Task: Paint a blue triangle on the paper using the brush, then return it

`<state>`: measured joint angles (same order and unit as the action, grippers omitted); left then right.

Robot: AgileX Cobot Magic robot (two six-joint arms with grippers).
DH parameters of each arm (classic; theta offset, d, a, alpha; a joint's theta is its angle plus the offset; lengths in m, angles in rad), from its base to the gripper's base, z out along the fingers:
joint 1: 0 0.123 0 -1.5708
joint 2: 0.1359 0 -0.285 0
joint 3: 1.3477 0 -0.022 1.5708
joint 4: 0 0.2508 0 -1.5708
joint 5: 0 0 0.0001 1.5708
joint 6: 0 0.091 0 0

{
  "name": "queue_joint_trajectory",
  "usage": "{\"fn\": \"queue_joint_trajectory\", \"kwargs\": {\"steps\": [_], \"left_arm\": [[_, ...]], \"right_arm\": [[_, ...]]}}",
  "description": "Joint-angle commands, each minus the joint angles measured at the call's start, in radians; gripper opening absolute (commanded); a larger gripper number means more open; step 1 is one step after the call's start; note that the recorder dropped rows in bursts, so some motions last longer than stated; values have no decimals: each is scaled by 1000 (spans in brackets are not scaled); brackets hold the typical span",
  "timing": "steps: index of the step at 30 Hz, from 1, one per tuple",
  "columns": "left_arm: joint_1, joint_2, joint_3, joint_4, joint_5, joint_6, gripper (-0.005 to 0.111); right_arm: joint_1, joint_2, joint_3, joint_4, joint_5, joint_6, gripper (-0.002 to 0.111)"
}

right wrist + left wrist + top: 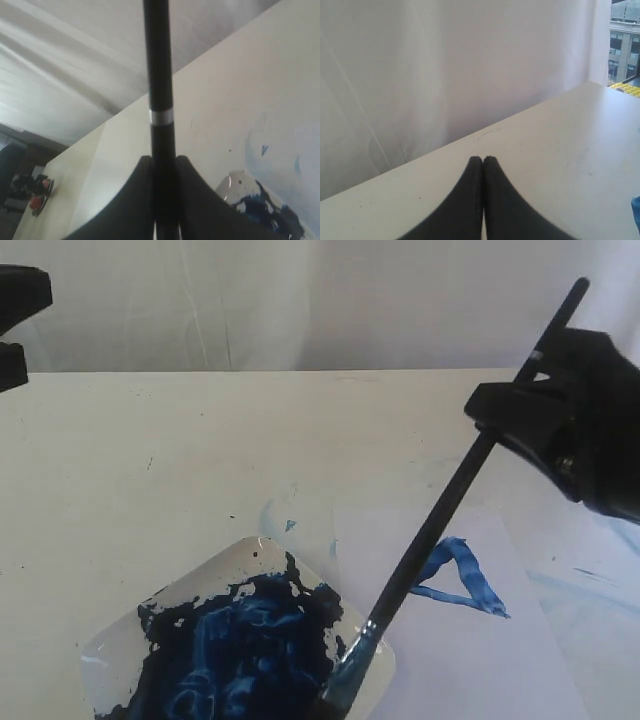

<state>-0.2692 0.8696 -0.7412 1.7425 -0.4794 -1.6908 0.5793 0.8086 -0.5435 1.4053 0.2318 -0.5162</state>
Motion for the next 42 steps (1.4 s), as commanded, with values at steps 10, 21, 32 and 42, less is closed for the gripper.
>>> {"fn": "queue_joint_trajectory", "kwargs": {"steps": [10,21,32,42], "left_arm": [[-33,-8,18,2,-139,-56,0],[-33,-8,92,2,7,21,0],[-33,-8,92,2,51,21,0],[-33,-8,92,2,51,21,0]], "right_arm": [[-1,31,-6,18,78,1,0],[-1,160,-9,54,55,-21,0],[-1,538,-161,241,172,-21,0],[24,754,-234,339,93,-25,0]]}}
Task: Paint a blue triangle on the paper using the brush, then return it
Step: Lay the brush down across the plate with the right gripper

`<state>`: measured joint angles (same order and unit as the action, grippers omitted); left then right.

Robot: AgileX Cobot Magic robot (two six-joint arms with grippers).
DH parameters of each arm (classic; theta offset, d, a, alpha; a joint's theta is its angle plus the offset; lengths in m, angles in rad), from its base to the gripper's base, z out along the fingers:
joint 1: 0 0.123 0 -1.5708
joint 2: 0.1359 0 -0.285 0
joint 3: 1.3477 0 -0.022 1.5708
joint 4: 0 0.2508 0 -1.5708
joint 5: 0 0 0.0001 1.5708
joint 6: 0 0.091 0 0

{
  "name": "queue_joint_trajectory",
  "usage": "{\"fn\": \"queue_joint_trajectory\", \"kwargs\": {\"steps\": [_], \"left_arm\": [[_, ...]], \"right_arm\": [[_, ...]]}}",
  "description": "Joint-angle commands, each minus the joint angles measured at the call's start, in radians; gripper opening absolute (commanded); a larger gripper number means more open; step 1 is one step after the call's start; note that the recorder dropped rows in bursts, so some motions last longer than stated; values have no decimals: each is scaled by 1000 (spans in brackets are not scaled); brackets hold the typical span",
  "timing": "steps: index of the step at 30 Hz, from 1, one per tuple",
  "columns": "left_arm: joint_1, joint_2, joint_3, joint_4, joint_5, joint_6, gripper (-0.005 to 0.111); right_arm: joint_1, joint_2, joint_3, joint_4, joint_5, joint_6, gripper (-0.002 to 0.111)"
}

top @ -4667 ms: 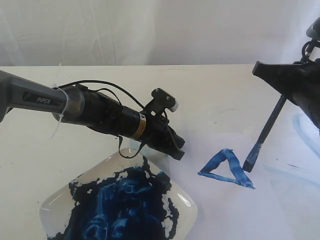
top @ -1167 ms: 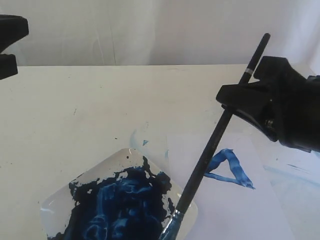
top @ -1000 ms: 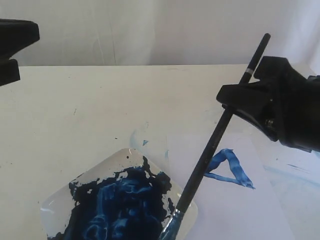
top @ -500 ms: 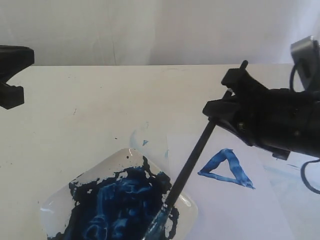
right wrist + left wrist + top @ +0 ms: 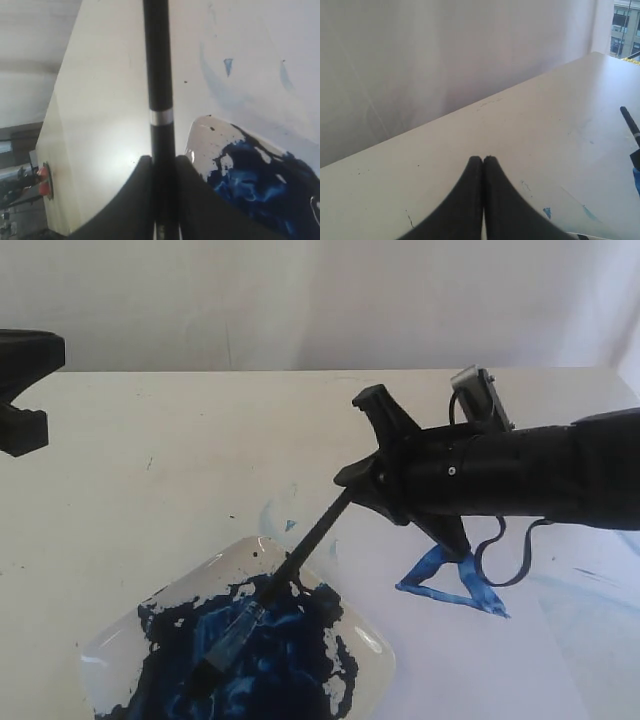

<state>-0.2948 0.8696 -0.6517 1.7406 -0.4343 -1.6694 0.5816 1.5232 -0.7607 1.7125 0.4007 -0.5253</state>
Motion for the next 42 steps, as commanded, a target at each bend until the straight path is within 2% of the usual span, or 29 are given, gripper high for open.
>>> {"fn": "queue_joint_trajectory", "kwargs": {"steps": [1,6,12,20,42], "left_arm": [[-8,-8,2,4,3,-1,0],[-8,-8,2,4,-9,-7,0],[-8,-8,2,4,-27,-7,0],[-8,-8,2,4,-43,-7,0],[-8,-8,2,4,-48,-7,0]], "right_arm": [[33,45,-19,32,-113,-16,0],[129,54,-30,32,-323,-18,0],[205,60,-69,32,-451,-10,0],[256,131,-88,32,-465,63,0],[257,233,-88,32,-458,86,0]]}}
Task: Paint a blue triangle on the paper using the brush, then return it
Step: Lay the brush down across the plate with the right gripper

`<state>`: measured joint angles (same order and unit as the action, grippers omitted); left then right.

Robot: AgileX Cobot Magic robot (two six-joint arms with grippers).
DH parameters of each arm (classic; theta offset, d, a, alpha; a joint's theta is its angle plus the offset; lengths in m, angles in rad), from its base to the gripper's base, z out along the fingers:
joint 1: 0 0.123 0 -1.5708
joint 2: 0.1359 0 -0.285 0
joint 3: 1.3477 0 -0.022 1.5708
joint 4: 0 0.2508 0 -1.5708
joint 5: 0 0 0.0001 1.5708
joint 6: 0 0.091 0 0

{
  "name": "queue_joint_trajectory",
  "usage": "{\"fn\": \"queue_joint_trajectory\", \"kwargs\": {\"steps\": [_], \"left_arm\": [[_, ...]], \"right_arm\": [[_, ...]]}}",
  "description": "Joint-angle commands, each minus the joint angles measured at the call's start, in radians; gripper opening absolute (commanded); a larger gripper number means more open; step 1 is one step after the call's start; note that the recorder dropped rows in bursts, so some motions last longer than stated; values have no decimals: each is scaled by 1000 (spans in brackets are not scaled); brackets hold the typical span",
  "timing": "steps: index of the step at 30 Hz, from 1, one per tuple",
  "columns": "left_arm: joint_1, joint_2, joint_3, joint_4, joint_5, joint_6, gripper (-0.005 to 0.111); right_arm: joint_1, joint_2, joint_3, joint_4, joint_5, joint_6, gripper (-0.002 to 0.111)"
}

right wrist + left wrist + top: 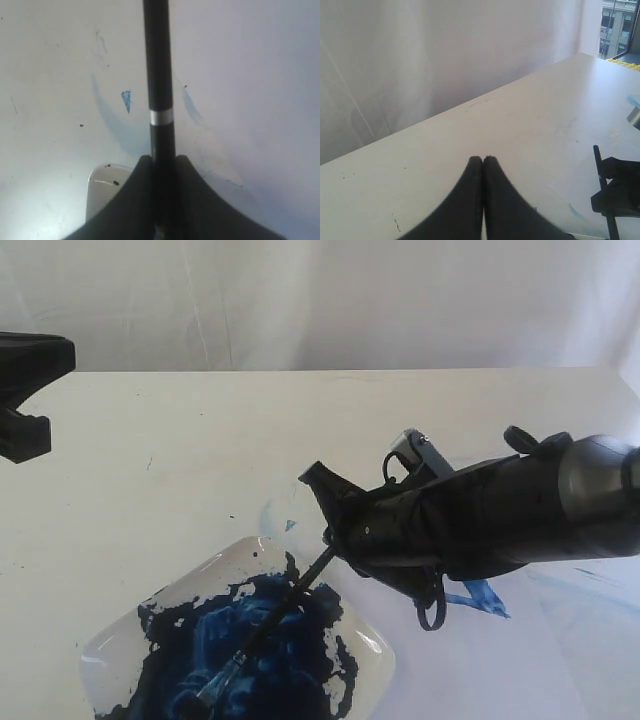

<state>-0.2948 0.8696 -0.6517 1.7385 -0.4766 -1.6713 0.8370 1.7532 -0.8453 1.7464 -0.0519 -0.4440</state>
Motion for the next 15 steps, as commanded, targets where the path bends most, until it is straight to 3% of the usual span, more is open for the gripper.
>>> {"fn": "queue_joint_trajectory", "kwargs": {"steps": [1,15], "left_arm": [[-8,-8,2,6,-6,-5,0],[-8,-8,2,6,-29,-8,0]], "right_arm": [[2,3,-3,-2,-6,4,0],[0,4,-3,-2,1,4,0]]}}
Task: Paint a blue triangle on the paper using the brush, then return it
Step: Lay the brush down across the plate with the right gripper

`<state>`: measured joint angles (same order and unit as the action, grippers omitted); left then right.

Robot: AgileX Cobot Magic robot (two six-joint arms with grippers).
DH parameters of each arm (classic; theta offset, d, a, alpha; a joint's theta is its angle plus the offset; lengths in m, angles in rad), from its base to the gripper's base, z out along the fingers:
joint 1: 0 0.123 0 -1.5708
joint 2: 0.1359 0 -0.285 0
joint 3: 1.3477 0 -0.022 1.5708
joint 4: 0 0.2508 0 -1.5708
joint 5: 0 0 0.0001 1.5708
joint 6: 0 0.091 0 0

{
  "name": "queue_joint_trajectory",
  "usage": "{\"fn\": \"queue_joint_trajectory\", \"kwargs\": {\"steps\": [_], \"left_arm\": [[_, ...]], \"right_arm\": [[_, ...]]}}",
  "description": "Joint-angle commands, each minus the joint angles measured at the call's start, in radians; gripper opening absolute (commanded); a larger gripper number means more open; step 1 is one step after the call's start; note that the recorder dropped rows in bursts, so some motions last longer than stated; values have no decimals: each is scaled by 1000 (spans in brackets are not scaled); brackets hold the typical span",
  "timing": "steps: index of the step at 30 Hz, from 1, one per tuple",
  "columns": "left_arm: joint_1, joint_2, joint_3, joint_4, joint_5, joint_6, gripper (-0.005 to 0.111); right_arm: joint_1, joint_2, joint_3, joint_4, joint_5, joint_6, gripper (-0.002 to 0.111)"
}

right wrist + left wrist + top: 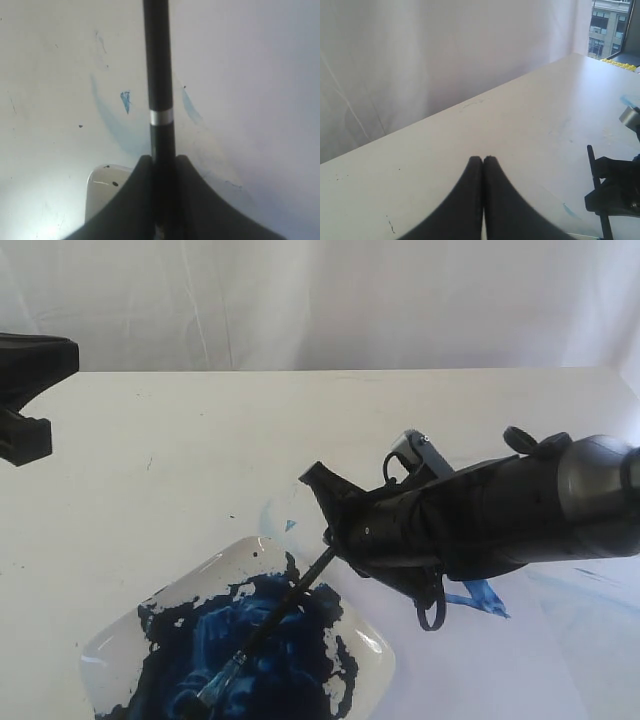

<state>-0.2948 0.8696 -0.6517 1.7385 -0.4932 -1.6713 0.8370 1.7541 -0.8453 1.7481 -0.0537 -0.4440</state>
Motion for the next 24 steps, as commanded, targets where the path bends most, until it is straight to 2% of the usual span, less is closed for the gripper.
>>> {"fn": "queue_joint_trajectory", "kwargs": {"steps": [1,7,11,24], "left_arm": [[-8,-8,2,6,-12,-8,0],[-8,-8,2,6,-12,-8,0],[-8,-8,2,6,-14,-8,0],[-8,-8,2,6,-14,-8,0]], "right_arm": [[-2,3,-3,-4,13,4,0],[-66,20,-3,-4,125,4,0],[-93,30,-3,-4,137,4,0],[-107,96,-29,-4,187,-30,0]]}}
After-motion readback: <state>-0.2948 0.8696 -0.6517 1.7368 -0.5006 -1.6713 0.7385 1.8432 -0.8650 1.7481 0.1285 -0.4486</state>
